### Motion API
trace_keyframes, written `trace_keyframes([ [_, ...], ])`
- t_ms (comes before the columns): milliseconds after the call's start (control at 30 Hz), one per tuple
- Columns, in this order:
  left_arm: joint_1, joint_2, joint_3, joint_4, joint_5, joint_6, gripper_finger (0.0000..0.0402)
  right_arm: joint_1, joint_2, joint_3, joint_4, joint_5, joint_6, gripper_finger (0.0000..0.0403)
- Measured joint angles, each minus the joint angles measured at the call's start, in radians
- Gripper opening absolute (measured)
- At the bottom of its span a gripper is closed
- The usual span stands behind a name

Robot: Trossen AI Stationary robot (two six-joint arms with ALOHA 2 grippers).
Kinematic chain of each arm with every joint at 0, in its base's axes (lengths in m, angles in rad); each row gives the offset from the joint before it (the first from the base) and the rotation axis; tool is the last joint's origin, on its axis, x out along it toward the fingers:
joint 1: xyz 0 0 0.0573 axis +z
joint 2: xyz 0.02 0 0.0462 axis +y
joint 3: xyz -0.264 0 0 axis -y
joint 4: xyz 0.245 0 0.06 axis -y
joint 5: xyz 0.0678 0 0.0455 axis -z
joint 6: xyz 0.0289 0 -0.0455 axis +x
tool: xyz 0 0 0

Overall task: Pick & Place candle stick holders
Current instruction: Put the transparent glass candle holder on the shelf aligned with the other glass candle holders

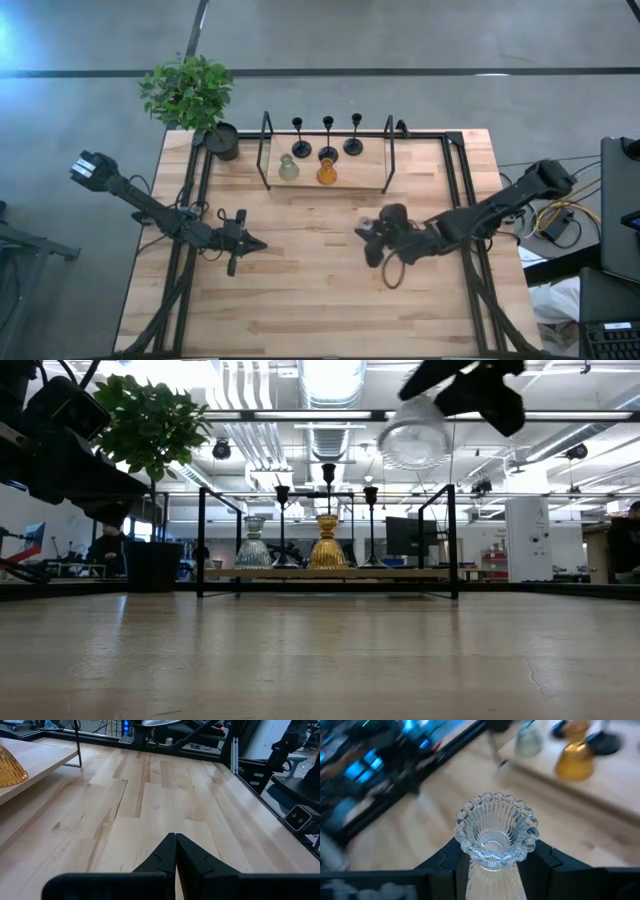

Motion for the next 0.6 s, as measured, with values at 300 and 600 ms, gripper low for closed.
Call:
trace_keyframes([
  [300, 0.000, 0.000, 0.000, -0.001, 0.000, 0.000, 0.0014, -0.020, 0.319, 0.199, -0.011, 0.251, 0.173, 0.0124],
  [600, 0.000, 0.000, 0.000, -0.001, 0.000, 0.000, 0.0014, -0.162, 0.597, 0.457, -0.127, 0.255, 0.262, 0.0124],
])
